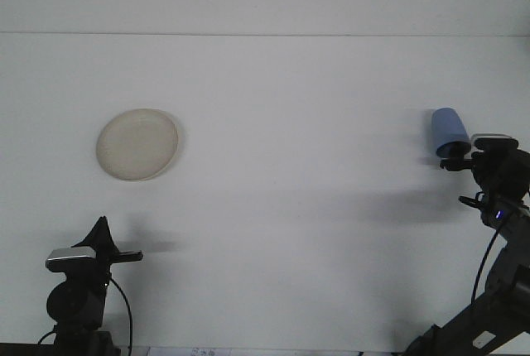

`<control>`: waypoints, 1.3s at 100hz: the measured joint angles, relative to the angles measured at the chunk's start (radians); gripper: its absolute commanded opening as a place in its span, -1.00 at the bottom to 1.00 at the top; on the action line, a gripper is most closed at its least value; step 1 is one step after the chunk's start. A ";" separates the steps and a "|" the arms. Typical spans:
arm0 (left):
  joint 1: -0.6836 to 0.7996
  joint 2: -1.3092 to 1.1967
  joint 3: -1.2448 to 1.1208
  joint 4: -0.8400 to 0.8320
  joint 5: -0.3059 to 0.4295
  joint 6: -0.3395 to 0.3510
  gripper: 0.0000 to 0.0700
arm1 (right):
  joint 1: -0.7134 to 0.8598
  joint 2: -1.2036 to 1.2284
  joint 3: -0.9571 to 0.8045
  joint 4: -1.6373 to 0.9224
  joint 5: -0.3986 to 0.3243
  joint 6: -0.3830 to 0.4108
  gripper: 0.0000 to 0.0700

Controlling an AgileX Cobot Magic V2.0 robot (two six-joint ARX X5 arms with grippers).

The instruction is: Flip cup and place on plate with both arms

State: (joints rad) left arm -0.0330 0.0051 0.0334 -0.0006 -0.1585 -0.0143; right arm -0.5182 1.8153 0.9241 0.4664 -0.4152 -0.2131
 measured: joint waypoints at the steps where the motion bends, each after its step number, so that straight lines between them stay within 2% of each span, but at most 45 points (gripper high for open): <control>1: 0.000 0.000 0.000 0.000 0.000 0.000 -0.96 | 0.000 0.006 0.005 0.002 -0.004 0.000 0.20; 20: 0.000 0.000 0.000 0.000 0.000 0.000 -0.96 | 0.000 0.096 0.076 0.055 -0.077 -0.008 -0.43; 33: 0.000 0.000 0.000 0.000 0.000 0.000 -0.96 | 0.008 0.124 0.093 0.075 -0.093 -0.008 -1.00; 53: 0.000 0.000 0.000 0.000 0.000 0.000 -0.96 | 0.013 0.126 0.095 0.084 -0.142 -0.002 -1.00; 73: 0.000 0.000 0.000 0.000 0.000 0.000 -0.96 | 0.017 0.043 0.094 -0.039 -0.149 0.133 -1.00; 88: 0.000 0.000 0.000 0.000 0.000 0.000 -0.96 | 0.059 -0.167 0.094 -0.238 -0.054 0.247 -1.00; 101: 0.000 0.000 0.000 0.000 0.000 0.000 -0.96 | 0.167 -0.357 0.095 -0.485 0.033 0.314 -1.00; 117: 0.000 0.000 0.000 0.000 0.000 0.000 -0.96 | 0.352 -0.583 0.115 -0.850 0.105 0.321 -1.00; 130: 0.000 0.000 0.000 0.000 0.000 0.000 -0.96 | 0.552 -0.650 0.241 -1.142 0.155 0.302 -1.00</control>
State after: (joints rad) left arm -0.0330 0.0051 0.0334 -0.0006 -0.1585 -0.0147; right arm 0.0338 1.1652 1.1656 -0.6758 -0.2600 0.0891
